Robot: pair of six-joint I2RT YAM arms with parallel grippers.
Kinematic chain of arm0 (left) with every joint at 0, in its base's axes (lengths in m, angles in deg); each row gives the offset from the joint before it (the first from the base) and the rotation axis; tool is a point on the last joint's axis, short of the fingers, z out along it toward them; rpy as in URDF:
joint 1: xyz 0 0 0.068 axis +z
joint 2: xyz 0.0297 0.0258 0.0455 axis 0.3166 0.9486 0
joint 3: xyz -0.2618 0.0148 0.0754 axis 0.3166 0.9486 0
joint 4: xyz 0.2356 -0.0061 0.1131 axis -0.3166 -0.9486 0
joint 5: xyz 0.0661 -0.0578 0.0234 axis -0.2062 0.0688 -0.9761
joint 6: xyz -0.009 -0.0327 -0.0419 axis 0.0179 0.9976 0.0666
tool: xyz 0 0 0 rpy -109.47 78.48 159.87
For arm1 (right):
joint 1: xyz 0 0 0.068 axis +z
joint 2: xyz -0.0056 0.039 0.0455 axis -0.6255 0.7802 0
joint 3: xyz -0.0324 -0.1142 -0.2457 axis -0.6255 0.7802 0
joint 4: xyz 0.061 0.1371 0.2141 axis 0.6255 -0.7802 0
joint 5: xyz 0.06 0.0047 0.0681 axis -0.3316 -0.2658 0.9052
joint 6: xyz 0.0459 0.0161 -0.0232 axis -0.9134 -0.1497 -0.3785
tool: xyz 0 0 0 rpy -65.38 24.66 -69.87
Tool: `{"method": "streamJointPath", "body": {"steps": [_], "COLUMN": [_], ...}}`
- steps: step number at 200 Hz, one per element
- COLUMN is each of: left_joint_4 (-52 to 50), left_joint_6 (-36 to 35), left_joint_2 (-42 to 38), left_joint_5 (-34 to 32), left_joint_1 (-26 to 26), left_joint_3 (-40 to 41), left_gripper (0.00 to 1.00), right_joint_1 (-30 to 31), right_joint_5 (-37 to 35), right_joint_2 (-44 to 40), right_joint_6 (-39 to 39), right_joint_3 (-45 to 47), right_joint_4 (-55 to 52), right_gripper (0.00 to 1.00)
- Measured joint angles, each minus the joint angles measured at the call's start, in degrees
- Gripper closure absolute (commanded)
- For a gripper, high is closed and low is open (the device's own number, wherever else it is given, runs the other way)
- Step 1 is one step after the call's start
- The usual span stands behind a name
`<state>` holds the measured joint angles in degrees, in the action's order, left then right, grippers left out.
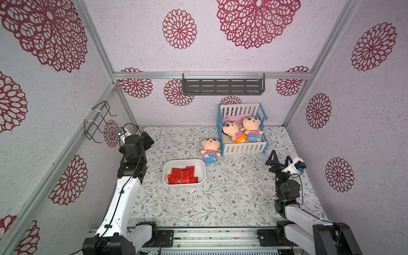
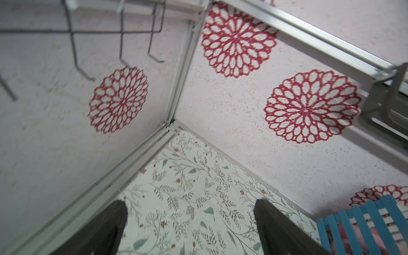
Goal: Take the tea bags out of the storage box
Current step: Pick up the storage box at the center of the board.
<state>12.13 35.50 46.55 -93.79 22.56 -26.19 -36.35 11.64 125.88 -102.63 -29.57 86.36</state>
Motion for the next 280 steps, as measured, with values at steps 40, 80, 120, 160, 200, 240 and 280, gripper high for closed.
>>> {"method": "streamJointPath", "body": {"steps": [40, 80, 120, 160, 200, 240, 280], "left_joint_4": [-15.02, -24.90, -27.10, -27.36, -26.47, -25.11, -24.68], "left_joint_6": [7.82, 10.32, 11.61, 11.04, 9.09, 8.07, 7.13], "left_joint_2": [3.06, 5.62, 8.26, 12.07, 18.64, 22.73, 26.03], "left_joint_5": [13.66, 17.49, 17.70, 16.72, 16.61, 16.96, 16.59], "left_joint_1": [3.91, -4.33, -7.50, -7.93, -8.11, -8.41, -8.96], "left_joint_3": [2.47, 2.78, 5.86, 6.36, 4.02, 3.41, 2.23], "left_gripper": [0.20, 0.21, 0.27, 0.29, 0.41, 0.52, 0.72], "right_joint_1": [0.07, 15.69, 33.64, 42.73, 43.76, 43.67, 43.67], "right_joint_5": [8.85, 13.38, 14.95, 15.39, 15.69, 15.69, 15.69], "right_joint_2": [-4.13, 3.54, 21.75, 38.14, 44.37, 44.37, 43.85], "right_joint_6": [-10.82, -9.22, -8.24, -7.74, -7.76, -7.69, -6.99], "right_joint_3": [-6.40, -23.67, -36.98, -48.98, -53.31, -54.45, -55.15], "right_joint_4": [-18.18, -39.82, -55.08, -64.15, -67.76, -69.09, -70.29], "right_gripper": [0.01, 0.01, 0.01, 0.01, 0.01, 0.01, 0.01]}}
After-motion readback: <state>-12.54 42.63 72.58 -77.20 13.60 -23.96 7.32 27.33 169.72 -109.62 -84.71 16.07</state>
